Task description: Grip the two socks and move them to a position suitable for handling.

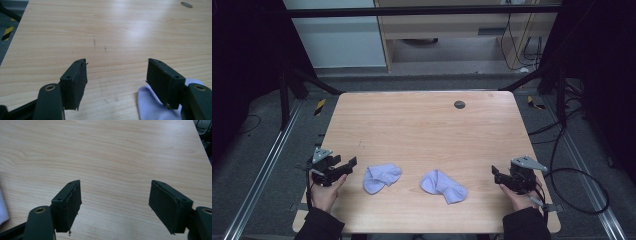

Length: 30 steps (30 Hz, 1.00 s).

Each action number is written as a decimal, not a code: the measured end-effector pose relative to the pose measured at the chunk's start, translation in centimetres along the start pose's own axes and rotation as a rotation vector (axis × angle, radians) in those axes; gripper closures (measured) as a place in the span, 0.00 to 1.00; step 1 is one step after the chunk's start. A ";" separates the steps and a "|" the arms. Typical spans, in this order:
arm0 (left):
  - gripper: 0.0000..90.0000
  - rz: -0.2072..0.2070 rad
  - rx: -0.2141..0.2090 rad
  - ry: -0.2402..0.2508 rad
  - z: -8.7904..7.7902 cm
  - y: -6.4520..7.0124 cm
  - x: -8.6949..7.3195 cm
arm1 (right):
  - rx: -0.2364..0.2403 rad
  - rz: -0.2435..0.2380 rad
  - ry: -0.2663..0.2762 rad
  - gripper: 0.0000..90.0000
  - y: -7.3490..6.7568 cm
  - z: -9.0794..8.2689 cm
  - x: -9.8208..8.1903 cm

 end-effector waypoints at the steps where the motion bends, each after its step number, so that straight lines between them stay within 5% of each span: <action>1: 0.35 0.005 -0.008 0.001 -0.1 0.4 -0.1 | 0.003 -0.001 0.004 0.31 -0.1 -0.1 0.0; 21: 0.36 0.131 -0.138 -0.041 -0.1 7.2 -2.1 | 0.095 -0.081 0.050 0.35 -3.1 -1.0 2.1; 30: 0.39 0.175 -0.161 -0.058 0.3 9.6 -3.0 | 0.173 -0.179 0.047 0.40 -5.6 -0.7 3.2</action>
Point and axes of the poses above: each handheld gripper's, and its own axes: z roughly forward along the jaws, x roughly out of its top, y roughly to its right, the point moved 1 cm from there along z, roughly forward along the jaws, and after that the axes turned 14 degrees about -z, right-handed, at the moved point
